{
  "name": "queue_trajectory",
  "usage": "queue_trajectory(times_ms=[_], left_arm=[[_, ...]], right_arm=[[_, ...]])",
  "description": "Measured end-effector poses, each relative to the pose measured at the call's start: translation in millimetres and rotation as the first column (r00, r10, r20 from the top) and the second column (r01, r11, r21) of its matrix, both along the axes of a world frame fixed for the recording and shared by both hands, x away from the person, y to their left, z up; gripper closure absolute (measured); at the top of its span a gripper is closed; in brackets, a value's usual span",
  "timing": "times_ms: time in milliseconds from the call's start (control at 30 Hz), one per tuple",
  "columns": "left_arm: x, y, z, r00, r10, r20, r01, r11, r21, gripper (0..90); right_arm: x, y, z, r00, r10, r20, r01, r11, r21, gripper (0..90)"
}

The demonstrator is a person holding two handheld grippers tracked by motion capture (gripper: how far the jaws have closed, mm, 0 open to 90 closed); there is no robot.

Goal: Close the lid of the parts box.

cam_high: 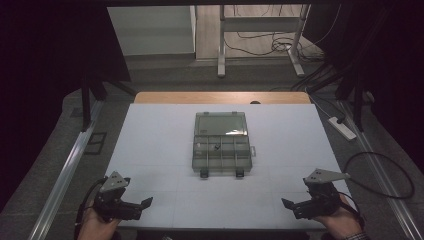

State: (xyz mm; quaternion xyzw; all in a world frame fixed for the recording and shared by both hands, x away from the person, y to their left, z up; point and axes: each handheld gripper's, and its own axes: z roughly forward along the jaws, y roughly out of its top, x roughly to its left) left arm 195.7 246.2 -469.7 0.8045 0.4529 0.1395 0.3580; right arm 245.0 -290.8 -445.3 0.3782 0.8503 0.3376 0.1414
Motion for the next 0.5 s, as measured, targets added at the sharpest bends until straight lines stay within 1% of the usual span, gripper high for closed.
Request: queue_trajectory(times_ms=[100,333,500], left_arm=[[1.2,-0.1,0.5,1.0,-0.003,-0.001,0.003,0.9997,-0.024,0.0],[4.7,-4.9,1.4,0.9998,-0.018,0.0,0.018,0.9996,-0.021,0.0],[8.6,-6.4,2.1,0.9998,-0.021,0.002,0.021,0.9992,-0.034,0.0]], right_arm=[[0.9,2.7,0.6,0.9999,0.01,0.005,-0.01,1.0,0.0,0.0],[5.7,8.8,2.7,0.9991,0.038,0.017,-0.038,0.999,0.011,0.0],[8.9,13.7,3.4,0.9984,0.055,0.015,-0.055,0.998,0.015,0.0]])
